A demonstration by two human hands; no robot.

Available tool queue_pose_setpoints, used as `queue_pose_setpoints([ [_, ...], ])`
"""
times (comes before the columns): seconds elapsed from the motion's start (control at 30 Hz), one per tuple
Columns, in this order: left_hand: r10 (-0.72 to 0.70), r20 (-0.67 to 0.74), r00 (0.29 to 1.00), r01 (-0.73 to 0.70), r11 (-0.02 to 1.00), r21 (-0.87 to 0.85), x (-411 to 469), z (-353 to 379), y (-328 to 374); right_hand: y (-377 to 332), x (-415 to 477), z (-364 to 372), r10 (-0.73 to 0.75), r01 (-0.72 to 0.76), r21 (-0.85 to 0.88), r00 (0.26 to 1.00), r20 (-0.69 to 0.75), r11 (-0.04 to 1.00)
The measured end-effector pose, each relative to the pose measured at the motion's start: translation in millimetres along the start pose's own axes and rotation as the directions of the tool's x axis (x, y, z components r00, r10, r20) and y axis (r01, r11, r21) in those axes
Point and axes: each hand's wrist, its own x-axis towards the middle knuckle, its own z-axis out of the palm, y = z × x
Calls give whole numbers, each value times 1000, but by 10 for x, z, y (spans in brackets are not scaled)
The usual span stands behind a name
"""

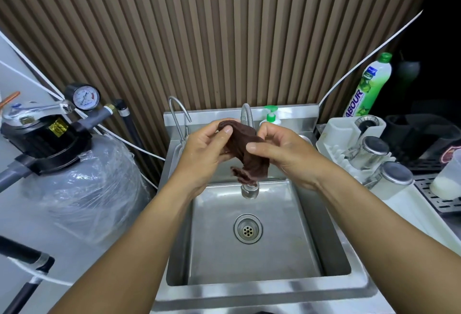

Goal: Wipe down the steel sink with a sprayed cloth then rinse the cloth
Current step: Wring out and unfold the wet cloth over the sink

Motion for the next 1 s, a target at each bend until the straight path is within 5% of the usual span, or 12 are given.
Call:
queue_pose_setpoints([
  [0.17,104,-73,992,-97,990,98,60,-8,50,18,72,-38,-43,68,93,969,-245,993],
  [0.27,158,-112,981,-130,965,226,91,1,32,27,103,-33,-66,63,-19,940,-333,998],
  [0.4,230,-151,961,-169,926,338,118,34,71,-22,109,-21,-168,8,-406,918,-359,914],
  [0.57,324,-192,926,-200,855,479,114,126,83,-3,128,88,-115,-50,-364,901,-418,930],
  [0.77,112,-342,933,-29,971,238,168,88,-4,12,103,84,24,46,220,953,-303,974],
  [0.87,33,-333,942,19,988,152,158,89,-19,29,92,115,-2,85,193,919,-394,978],
  [1.0,30,-363,931,27,988,151,144,80,-97,114,63,189,-172,94,-162,799,-576,982],
])
